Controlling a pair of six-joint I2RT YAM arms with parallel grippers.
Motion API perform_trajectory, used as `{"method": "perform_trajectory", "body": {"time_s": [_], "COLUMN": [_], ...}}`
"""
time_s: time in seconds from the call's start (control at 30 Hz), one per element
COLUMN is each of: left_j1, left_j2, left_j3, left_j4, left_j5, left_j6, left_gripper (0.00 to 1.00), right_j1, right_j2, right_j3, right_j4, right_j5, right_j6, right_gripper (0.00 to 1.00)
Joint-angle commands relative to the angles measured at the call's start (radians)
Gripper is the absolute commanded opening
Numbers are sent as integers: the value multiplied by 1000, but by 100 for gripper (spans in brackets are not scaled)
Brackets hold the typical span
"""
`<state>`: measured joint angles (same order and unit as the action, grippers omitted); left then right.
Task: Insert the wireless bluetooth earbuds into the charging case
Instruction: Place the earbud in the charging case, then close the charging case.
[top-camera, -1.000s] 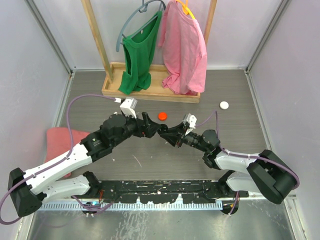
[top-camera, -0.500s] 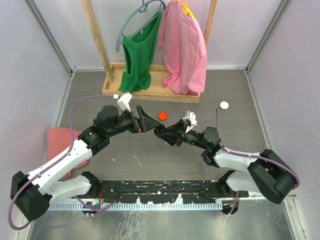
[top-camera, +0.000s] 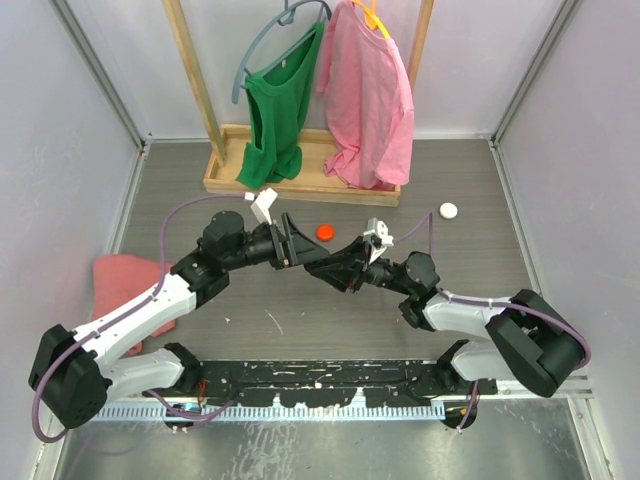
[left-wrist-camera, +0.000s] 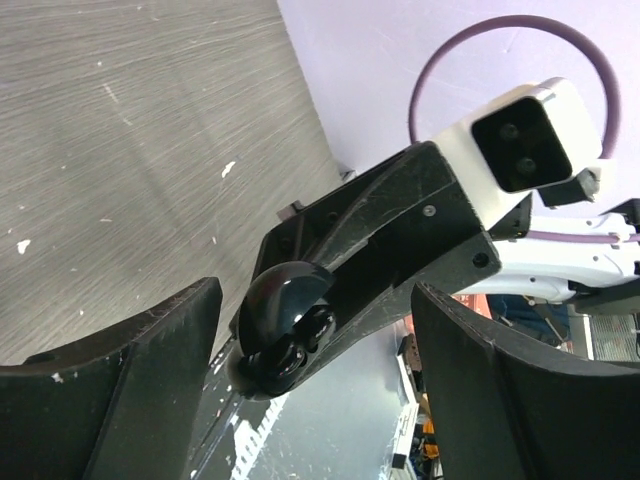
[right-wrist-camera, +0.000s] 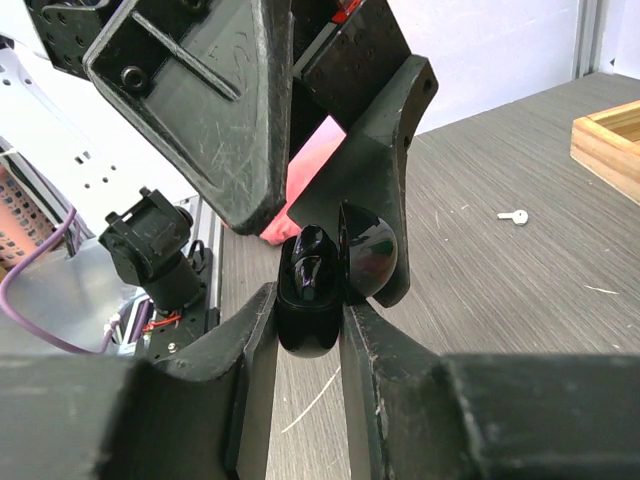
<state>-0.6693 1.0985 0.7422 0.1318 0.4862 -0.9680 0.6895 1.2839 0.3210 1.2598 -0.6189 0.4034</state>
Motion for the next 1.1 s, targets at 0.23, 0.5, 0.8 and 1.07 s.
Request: {"method": "perform_trajectory", "body": {"time_s": [0.23, 0.5, 0.8, 1.07], "left_j1": [9, 15, 20, 27], "left_j2": [-54, -92, -139, -243], "left_j3": [-35, -41, -32, 47], "left_j4": [228, 239, 159, -261], "left_j5": [53, 61, 40, -201], "left_j6": [-39, -37, 15, 223], "left_gripper": [71, 69, 71, 80], "right_j1": [0, 1, -3, -11], "right_j2": [13, 31, 43, 31], "right_j3": [21, 15, 11, 18], "right_j4": [108, 116, 102, 3], "right_j5": [-53, -61, -56, -15], "right_j6": [46, 52, 55, 52], "right_gripper": [12, 12, 12, 12]}}
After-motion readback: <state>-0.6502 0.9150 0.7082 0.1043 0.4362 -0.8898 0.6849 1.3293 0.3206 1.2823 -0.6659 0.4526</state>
